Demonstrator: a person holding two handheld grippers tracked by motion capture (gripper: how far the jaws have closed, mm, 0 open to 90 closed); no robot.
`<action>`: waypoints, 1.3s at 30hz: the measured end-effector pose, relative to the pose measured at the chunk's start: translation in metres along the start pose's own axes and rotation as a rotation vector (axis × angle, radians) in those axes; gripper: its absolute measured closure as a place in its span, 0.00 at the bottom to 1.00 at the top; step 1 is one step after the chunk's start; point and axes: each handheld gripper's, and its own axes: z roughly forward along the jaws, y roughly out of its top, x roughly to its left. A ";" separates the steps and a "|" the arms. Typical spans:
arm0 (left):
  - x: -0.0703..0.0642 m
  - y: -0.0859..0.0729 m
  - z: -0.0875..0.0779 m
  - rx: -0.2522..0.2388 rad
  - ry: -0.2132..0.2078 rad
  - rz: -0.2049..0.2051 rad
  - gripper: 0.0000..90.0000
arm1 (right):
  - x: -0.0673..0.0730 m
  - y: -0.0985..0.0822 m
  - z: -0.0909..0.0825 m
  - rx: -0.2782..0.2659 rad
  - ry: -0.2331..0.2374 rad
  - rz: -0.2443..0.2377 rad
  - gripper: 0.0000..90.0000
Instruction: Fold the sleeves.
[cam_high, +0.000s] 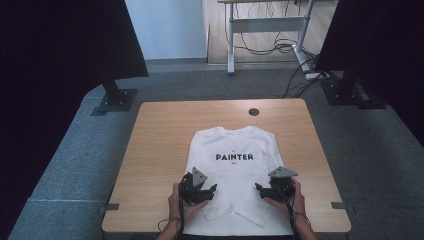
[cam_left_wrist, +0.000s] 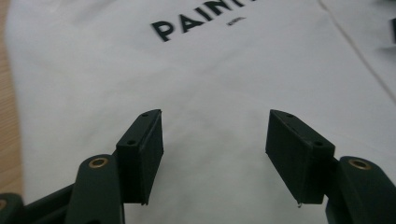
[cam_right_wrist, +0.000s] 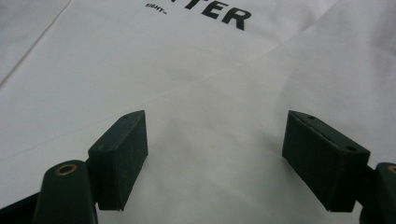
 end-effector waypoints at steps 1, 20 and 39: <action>0.005 0.000 0.001 0.001 0.009 -0.007 0.40 | -0.001 0.000 -0.001 -0.002 -0.002 0.001 0.24; 0.036 -0.005 0.012 0.031 0.003 -0.047 0.37 | 0.002 0.001 0.008 0.016 -0.020 0.020 0.23; 0.044 -0.007 0.009 0.042 0.004 -0.045 0.23 | 0.015 0.007 0.011 -0.026 0.003 0.035 0.28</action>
